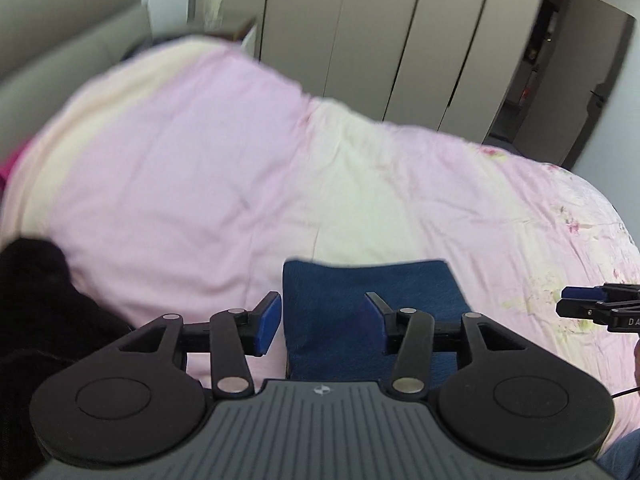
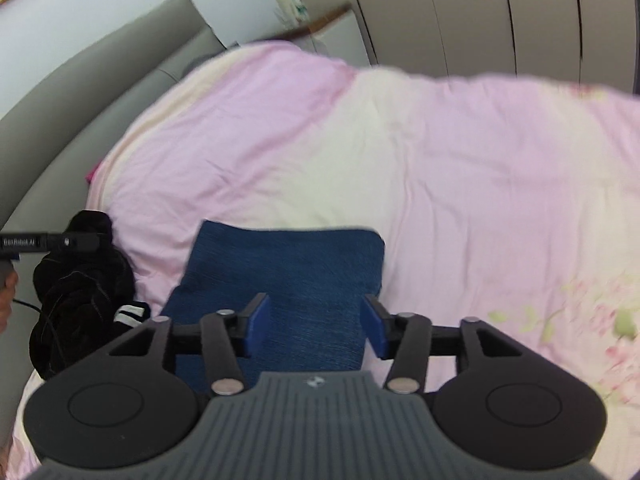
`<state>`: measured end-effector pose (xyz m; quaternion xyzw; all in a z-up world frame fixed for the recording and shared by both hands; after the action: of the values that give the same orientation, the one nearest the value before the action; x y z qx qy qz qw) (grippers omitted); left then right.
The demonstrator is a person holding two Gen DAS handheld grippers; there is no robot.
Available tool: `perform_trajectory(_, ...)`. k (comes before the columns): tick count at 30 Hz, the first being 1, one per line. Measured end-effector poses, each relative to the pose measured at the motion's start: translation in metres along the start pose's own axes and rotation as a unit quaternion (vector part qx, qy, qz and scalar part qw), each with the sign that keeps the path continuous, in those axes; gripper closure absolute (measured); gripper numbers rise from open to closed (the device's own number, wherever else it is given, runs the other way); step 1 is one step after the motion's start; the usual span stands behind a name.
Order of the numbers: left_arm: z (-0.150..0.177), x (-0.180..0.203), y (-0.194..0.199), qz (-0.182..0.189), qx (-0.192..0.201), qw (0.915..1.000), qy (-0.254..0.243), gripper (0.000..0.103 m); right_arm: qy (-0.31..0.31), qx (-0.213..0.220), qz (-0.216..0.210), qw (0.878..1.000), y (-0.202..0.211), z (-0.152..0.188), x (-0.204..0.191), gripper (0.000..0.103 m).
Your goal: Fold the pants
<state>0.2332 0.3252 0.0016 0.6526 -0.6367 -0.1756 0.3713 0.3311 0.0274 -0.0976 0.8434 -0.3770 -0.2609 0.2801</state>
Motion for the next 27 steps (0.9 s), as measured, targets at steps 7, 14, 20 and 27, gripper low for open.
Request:
perform_trajectory(7, -0.003, 0.064, 0.091, -0.034, 0.091, 0.9918, -0.083, 0.037, 0.076, 0.093, 0.017, 0.993, 0.106, -0.006, -0.05, 0.031)
perform_trajectory(14, 0.038, 0.109, 0.137, -0.064, 0.178, 0.9778, -0.09, 0.035, 0.129, 0.174, 0.091, 0.972, 0.18, 0.025, -0.086, 0.008)
perform_trajectory(20, 0.087, 0.131, 0.134, -0.095, 0.174, 0.9764, -0.085, 0.029, 0.102, 0.203, 0.127, 0.966, 0.196, 0.066, -0.098, 0.005)
perform_trajectory(27, 0.151, 0.14, 0.112, -0.135, 0.176, 0.9689, -0.11, 0.021, 0.034, 0.195, 0.145, 0.969, 0.178, 0.116, -0.1, 0.005)
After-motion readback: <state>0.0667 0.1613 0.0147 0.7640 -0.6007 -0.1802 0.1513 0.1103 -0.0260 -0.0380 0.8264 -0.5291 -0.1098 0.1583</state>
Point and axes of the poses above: each gripper's, at about its wrist camera, not at the fingertips, and y roughly against the way its jaws point, x to its right, z to its underside, the point moved 7 cm from there along -y, roughly the way its jaws point, and after that the axes turned 9 degrees about y, right-handed, at the moved point
